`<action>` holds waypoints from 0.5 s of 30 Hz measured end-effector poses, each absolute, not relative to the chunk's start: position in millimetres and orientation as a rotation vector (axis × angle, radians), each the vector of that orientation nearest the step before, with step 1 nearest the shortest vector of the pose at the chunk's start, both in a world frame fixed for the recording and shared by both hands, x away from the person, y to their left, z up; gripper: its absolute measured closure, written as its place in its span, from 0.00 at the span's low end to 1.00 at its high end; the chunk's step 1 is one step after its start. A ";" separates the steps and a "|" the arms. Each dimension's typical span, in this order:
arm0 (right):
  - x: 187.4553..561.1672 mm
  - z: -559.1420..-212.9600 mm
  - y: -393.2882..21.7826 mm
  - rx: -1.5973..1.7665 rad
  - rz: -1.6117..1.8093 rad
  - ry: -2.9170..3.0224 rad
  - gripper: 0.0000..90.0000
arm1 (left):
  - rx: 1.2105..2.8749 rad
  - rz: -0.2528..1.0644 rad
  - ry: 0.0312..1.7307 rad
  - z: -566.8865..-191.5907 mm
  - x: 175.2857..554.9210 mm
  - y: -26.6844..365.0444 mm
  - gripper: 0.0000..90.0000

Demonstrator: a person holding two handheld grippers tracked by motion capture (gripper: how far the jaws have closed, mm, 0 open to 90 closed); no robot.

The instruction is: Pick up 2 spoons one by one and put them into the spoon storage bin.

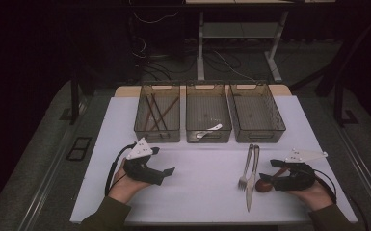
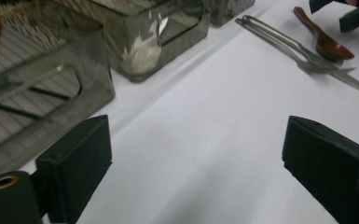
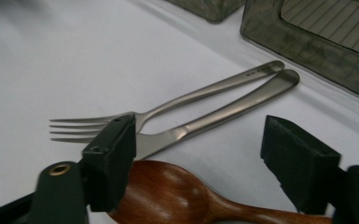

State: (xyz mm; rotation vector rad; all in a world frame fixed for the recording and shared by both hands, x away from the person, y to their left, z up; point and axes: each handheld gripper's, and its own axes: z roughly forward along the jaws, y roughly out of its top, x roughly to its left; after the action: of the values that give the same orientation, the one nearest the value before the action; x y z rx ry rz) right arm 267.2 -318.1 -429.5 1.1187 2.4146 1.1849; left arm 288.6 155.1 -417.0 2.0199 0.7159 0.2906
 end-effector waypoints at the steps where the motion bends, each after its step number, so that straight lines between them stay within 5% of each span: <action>1: 268.2 -429.1 -319.1 1.121 1.180 2.417 0.37 | 2.024 0.288 0.724 -419.3 287.1 156.1 0.06; 8: 279.8 -430.1 -333.3 1.200 1.073 2.419 0.74 | 2.044 0.263 0.737 -430.8 272.9 161.3 0.00; 15: 286.8 -436.0 -342.2 1.217 0.972 2.445 0.99 | 2.035 0.257 0.735 -433.1 268.3 160.5 0.00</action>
State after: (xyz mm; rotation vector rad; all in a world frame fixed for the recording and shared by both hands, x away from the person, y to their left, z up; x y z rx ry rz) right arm 286.8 -342.2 -436.0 1.2166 2.4452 0.9721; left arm 268.3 160.5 -433.1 2.0353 0.7354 0.2568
